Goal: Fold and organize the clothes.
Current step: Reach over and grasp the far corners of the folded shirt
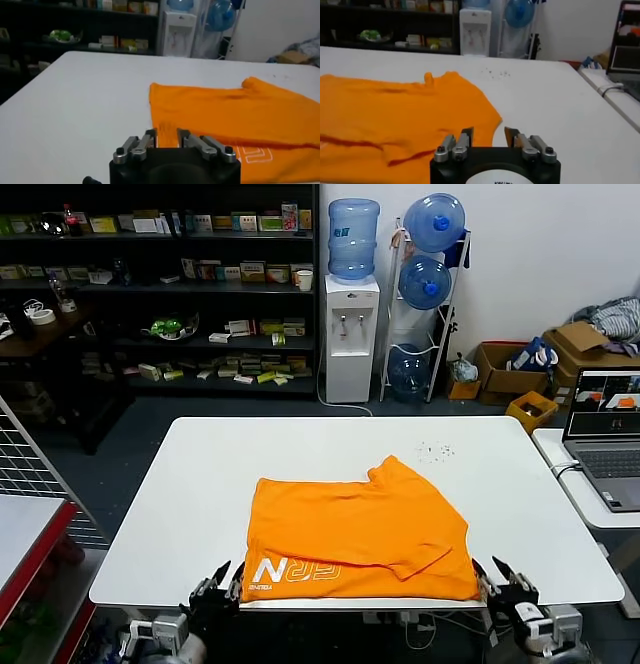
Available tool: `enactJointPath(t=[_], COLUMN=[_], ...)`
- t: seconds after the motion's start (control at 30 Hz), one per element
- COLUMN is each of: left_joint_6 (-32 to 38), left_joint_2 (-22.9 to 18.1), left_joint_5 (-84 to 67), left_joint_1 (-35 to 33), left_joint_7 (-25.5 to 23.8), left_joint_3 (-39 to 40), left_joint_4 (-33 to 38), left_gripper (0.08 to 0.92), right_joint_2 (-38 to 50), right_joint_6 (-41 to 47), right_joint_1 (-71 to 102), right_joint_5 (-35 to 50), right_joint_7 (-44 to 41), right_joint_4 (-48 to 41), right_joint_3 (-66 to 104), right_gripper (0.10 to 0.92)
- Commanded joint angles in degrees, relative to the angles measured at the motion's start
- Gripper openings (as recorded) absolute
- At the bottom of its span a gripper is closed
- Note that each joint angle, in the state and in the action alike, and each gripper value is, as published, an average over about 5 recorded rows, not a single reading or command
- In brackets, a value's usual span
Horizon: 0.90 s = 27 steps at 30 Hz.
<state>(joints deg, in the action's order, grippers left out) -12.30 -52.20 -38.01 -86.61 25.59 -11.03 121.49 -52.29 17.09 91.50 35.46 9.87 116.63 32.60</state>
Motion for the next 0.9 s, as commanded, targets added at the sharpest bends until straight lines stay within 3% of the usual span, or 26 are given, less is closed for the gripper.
enactJointPath(t=[0.03,0.13,0.27,0.43,0.9], left_joint_6=[1.14,1.21,0.43,-3.17,-4.43], left_joint_2=[-2.61,-5.43,-7.52,-8.51,-10.04], left_joint_5=[-4.24,-3.95,-5.09,-6.18,-6.94], left_joint_1=[28.28,37.47,44.6,49.3,50.06], left_joint_7=[-7.47,-11.01,-13.39,-15.17,-14.89], left_joint_3=[4.09,7.73,12.31,16.01,17.68], left_joint_4=[-19.8,-30.74,-40.57,-48.37,-51.16], left_gripper=[0.493,0.58,0.693,0.806,0.823], right_joint_2=[0.63,-3.77,-8.96,-12.6,-16.16], right_joint_6=[2.74,3.0,2.83,3.43,5.04], right_joint_1=[-37.47,-49.54,-57.97,-61.13,-60.6], right_joint_5=[4.19,4.46,2.75,1.49,-0.74], right_joint_7=[2.77,2.55,0.93,-1.43,-4.58], right_joint_4=[-15.58,-27.38,-39.95,-48.79,-57.0], right_joint_3=[-17.54,-24.98,-29.31,-31.3,-32.54], right_gripper=[0.631,0.718,0.806,0.822,0.823])
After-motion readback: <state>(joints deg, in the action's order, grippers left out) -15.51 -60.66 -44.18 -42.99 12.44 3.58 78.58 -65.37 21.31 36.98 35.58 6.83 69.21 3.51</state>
